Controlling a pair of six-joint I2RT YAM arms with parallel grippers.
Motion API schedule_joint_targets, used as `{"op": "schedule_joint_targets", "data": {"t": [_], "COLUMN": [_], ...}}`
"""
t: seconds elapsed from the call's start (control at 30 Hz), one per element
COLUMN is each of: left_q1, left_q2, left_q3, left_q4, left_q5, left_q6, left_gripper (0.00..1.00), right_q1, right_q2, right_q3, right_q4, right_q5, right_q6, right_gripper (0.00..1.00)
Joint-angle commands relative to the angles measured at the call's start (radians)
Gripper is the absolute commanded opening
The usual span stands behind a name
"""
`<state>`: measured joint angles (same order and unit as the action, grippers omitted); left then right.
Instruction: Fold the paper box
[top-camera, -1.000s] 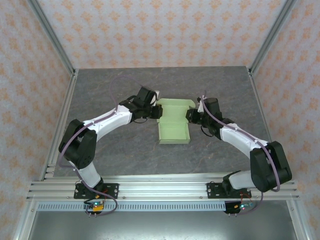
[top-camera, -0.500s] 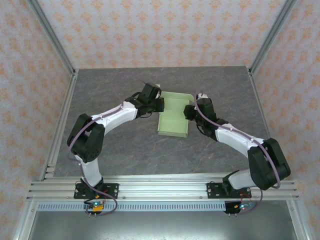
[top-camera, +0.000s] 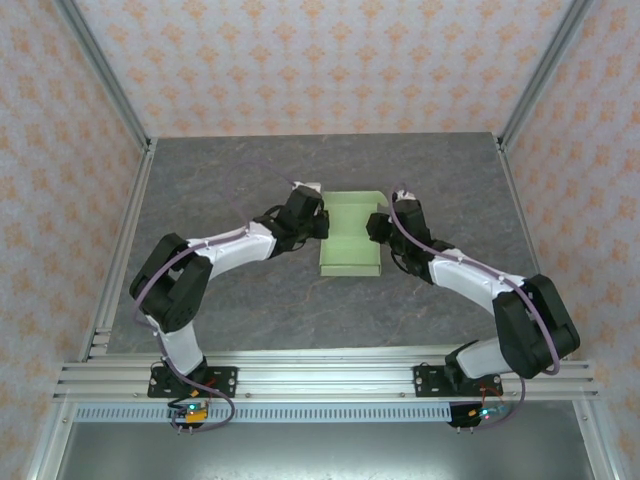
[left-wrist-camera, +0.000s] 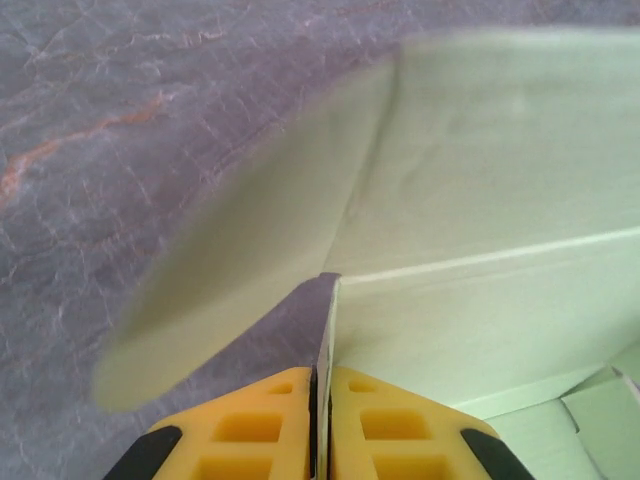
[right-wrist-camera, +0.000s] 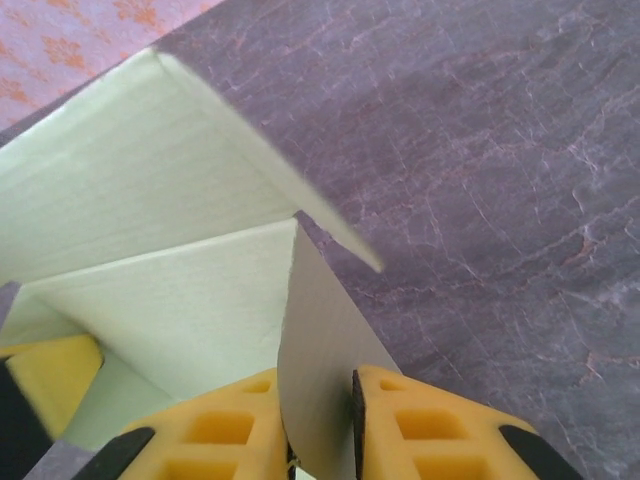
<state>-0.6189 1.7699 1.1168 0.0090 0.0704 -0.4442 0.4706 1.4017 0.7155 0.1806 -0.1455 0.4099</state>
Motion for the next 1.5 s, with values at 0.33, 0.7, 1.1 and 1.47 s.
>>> {"op": "schedule_joint_targets", "data": {"t": [0.33, 0.7, 1.1, 1.47], "left_q1": [-0.135, -0.072, -0.054, -0.125], "left_q2": [-0.096, 0.02, 0.167, 0.153], "left_q3": [-0.101, 0.091, -0.03, -0.204], "left_q4": [0.171, 0.196, 0.553, 0.721], "left_q5": [-0.252, -0.211, -0.209, -0.368], "left_q6": [-0.017, 0.035, 0.135, 0.185], "left_gripper": [0.12, 0.11, 0.1, 0.11], "right_q1": [0.064, 0.063, 0.064, 0.064], "right_q2": [-0.112, 0.062, 0.229, 0.118], "right_q3": [-0.174, -0.031, 0.003, -0.13], "right_q4": [0.152, 0.308, 0.473, 0.46], "right_q5": [0.044, 0.087, 0.104, 0.112], "right_q6": [-0.011, -0.06, -0.055, -0.03], "right_gripper": [0.23, 0.23, 0.23, 0.28]}}
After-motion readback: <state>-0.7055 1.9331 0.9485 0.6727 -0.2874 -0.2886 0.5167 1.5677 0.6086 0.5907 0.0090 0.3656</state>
